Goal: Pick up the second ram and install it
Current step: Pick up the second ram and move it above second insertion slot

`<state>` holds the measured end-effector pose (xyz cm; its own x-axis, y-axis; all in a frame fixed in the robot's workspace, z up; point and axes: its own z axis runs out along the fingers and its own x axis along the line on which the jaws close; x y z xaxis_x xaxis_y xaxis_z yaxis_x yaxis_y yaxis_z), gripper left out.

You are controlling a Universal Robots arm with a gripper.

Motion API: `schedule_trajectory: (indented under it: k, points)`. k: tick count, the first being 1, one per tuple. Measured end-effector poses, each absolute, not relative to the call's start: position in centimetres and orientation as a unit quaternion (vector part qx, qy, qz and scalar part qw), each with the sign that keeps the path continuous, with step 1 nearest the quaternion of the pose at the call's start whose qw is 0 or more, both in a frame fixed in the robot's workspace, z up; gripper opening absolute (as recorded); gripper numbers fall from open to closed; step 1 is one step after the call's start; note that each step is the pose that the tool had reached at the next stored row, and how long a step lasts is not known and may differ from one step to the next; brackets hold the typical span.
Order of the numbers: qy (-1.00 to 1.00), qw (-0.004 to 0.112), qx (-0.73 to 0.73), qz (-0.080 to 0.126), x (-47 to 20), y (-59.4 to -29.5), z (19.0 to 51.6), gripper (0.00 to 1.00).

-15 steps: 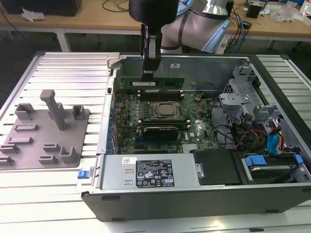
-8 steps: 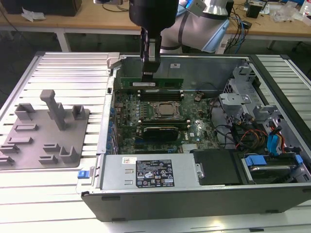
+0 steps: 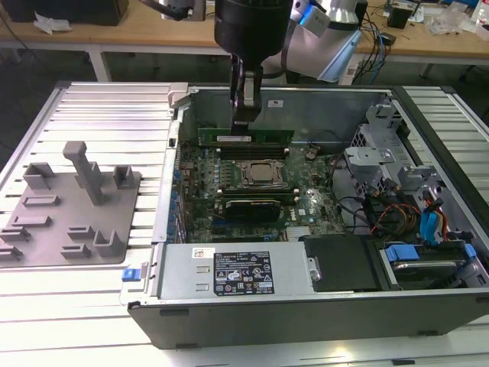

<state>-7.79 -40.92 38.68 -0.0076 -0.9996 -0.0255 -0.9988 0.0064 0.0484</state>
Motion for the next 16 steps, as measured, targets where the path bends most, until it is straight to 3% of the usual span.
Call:
schedule_trajectory:
  k: [16]
  points:
    - [-0.709,0.004,0.704,-0.031,-6.9,-39.8,35.0,0.09]
